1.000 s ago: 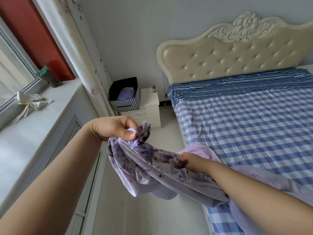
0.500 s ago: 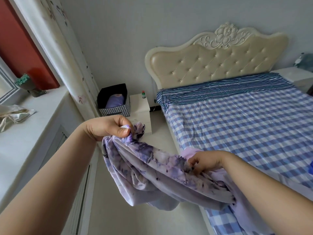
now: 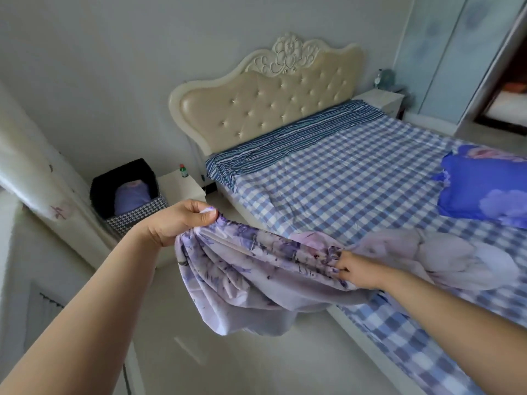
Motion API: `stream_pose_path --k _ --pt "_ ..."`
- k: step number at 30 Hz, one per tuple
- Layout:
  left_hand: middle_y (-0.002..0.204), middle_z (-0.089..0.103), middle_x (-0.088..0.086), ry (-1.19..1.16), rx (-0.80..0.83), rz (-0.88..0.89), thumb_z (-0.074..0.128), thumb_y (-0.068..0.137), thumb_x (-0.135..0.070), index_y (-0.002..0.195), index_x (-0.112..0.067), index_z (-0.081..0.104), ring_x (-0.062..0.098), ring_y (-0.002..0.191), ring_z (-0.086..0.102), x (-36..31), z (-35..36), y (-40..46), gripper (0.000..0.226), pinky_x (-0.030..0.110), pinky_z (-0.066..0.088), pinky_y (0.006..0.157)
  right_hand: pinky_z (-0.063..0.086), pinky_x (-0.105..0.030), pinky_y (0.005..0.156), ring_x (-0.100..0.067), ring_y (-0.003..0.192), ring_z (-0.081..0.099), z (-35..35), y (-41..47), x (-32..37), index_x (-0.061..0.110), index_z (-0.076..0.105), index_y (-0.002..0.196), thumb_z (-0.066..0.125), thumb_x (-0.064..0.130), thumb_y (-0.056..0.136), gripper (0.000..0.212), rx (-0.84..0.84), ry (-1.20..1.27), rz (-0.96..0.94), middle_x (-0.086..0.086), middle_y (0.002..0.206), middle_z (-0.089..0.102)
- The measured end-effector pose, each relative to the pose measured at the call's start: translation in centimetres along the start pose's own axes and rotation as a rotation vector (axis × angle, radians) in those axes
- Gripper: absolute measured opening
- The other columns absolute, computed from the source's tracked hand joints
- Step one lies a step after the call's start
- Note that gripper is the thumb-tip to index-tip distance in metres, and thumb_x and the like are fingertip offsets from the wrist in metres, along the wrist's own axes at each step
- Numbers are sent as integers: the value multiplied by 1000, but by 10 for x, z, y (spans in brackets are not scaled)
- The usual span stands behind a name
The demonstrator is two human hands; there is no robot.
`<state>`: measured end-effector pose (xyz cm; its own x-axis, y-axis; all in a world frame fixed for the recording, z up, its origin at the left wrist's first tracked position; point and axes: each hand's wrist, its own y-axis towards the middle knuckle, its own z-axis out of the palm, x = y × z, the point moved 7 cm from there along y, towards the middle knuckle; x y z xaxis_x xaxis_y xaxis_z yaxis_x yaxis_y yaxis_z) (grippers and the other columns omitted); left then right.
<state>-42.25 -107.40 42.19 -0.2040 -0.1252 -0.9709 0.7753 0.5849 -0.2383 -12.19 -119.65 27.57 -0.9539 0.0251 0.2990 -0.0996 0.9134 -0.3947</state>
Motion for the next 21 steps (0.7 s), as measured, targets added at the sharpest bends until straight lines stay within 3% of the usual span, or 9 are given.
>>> stream_pose_path --k 3,5,7,10,13,15,17,19,21 --pt "81 73 16 109 -252 51 74 72 -46 80 -9 76 24 71 69 4 -29 6 38 40 57 74 44 -40 76 -24 85 54 15 -26 5 10 61 93 35 29 97 32 -123 -177 50 -1 99 47" --pt "75 73 6 291 -489 100 68 82 -40 77 -14 74 17 67 65 1 -48 12 27 41 56 76 43 -43 66 -29 81 56 31 -44 15 16 55 87 38 27 95 21 -177 -325 10 -1 98 45" --pt "61 67 -7 385 -644 148 64 89 -35 69 -18 70 8 55 57 -6 -51 17 27 33 52 69 45 -41 51 -32 66 56 43 -64 35 20 48 82 49 23 87 6 -259 -389 -84 0 95 42" --pt "60 52 7 334 -723 232 62 91 -35 65 -8 58 16 56 46 -19 -34 27 37 30 40 62 36 -28 32 -21 46 51 49 -91 63 24 45 76 65 19 70 21 -429 -426 -224 3 88 37" --pt "69 51 11 221 -716 325 62 89 -38 73 2 55 19 63 45 -35 -16 31 44 34 41 63 29 -26 28 -16 44 53 42 -102 71 27 42 80 46 20 72 12 -553 -360 -216 5 86 36" --pt "71 55 12 154 -713 355 62 88 -39 76 3 57 20 65 49 -45 -5 31 44 35 44 65 32 -27 30 -22 46 55 44 -104 66 24 46 79 43 21 78 5 -558 -229 -158 4 88 37" --pt "66 58 10 106 -721 383 61 91 -33 70 -8 59 18 58 53 -57 8 28 33 31 47 62 44 -33 46 -29 62 58 48 -107 64 20 53 82 39 31 87 18 -509 -72 -137 5 96 42" --pt "57 56 1 94 -743 406 61 93 -27 67 -16 58 9 45 52 -63 21 28 28 24 47 53 43 -36 61 -28 77 56 56 -113 72 15 58 83 33 42 93 38 -414 -23 -143 6 104 47" --pt "58 54 0 125 -755 427 61 93 -26 69 -16 57 4 43 49 -67 35 28 26 22 46 51 39 -35 66 -25 81 53 63 -118 80 12 59 85 38 41 98 38 -313 5 -135 3 106 47"
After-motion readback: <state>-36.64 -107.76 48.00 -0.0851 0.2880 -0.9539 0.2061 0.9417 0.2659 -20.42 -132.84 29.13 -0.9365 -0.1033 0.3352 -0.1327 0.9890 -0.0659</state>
